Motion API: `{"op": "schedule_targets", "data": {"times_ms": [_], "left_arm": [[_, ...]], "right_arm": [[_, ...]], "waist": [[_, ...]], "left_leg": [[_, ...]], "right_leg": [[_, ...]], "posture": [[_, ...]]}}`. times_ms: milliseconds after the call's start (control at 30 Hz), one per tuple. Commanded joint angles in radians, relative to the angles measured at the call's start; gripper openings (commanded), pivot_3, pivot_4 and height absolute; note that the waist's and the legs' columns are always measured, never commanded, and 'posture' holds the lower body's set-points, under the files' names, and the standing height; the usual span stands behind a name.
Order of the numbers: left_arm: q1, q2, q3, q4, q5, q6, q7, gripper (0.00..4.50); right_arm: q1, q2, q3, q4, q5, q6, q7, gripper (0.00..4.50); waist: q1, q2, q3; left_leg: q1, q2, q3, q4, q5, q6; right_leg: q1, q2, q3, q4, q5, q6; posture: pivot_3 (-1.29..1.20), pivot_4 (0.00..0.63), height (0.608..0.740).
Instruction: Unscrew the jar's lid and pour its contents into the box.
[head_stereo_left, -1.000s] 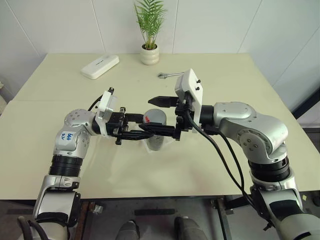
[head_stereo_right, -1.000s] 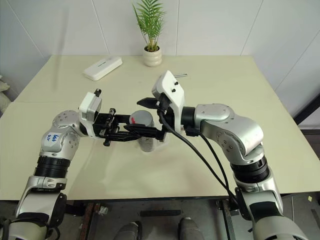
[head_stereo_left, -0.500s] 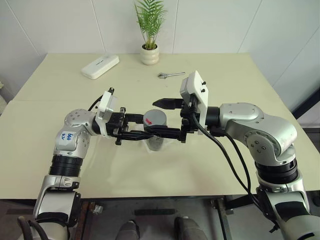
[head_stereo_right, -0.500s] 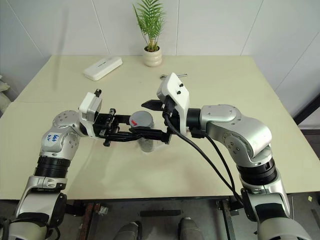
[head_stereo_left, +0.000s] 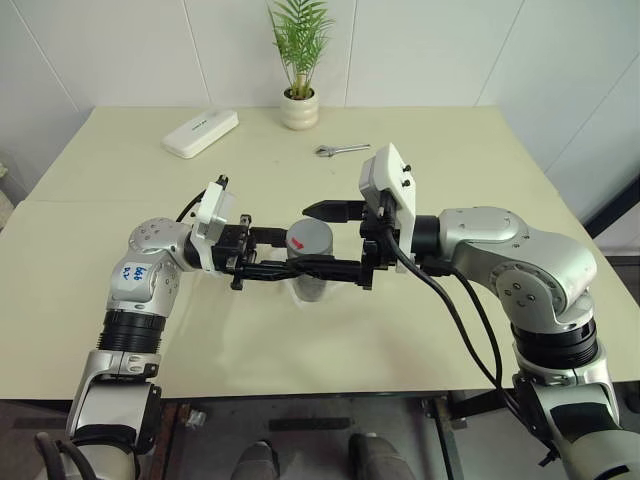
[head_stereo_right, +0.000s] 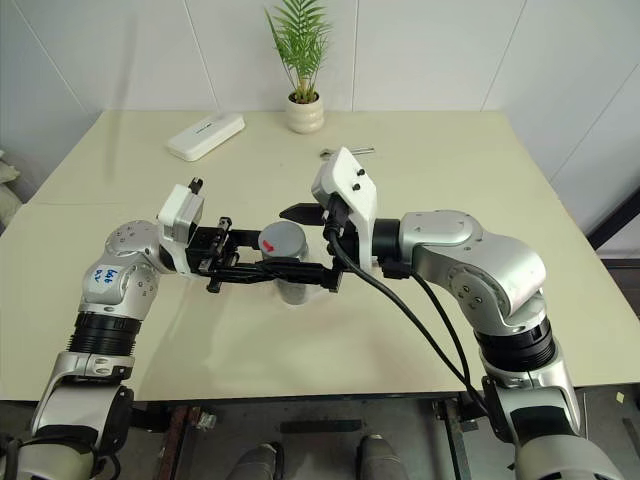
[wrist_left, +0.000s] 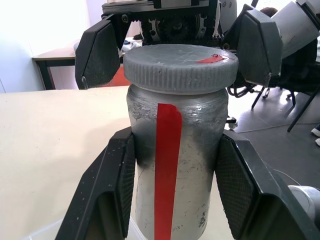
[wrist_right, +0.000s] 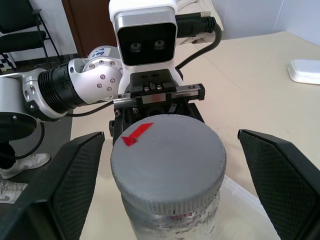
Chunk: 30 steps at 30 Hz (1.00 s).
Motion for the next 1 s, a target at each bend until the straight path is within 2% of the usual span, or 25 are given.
{"op": "schedule_targets", "data": {"times_ms": [33, 600, 667, 1000], "left_arm": [[-0.004, 0.010, 0.015, -0.022, -0.003, -0.009, 0.001, 1.94], [-0.005, 0.011, 0.012, -0.023, -0.003, -0.007, 0.000, 1.94], [-0.006, 0.010, 0.012, -0.022, -0.002, -0.008, 0.000, 1.94], [-0.006, 0.010, 0.012, -0.023, -0.001, -0.009, 0.004, 1.94]], "right_arm": [[-0.022, -0.013, -0.034, -0.042, 0.015, -0.002, -0.002, 4.50], [-0.014, -0.036, -0.038, -0.061, 0.021, 0.011, 0.005, 4.50], [-0.016, -0.036, -0.038, -0.062, 0.023, 0.011, 0.004, 4.12], [-0.016, -0.042, -0.035, -0.063, 0.030, 0.011, 0.007, 4.11]], "waist": [[0.000, 0.000, 0.000], [0.000, 0.000, 0.000], [0.000, 0.000, 0.000], [0.000, 0.000, 0.000]], "left_leg": [[0.000, 0.000, 0.000, 0.000, 0.000, 0.000], [0.000, 0.000, 0.000, 0.000, 0.000, 0.000], [0.000, 0.000, 0.000, 0.000, 0.000, 0.000], [0.000, 0.000, 0.000, 0.000, 0.000, 0.000]], "right_leg": [[0.000, 0.000, 0.000, 0.000, 0.000, 0.000], [0.000, 0.000, 0.000, 0.000, 0.000, 0.000], [0.000, 0.000, 0.000, 0.000, 0.000, 0.000], [0.000, 0.000, 0.000, 0.000, 0.000, 0.000]], "posture": [[0.00, 0.150, 0.740], [0.00, 0.150, 0.740], [0.00, 0.150, 0.740], [0.00, 0.150, 0.740]]}}
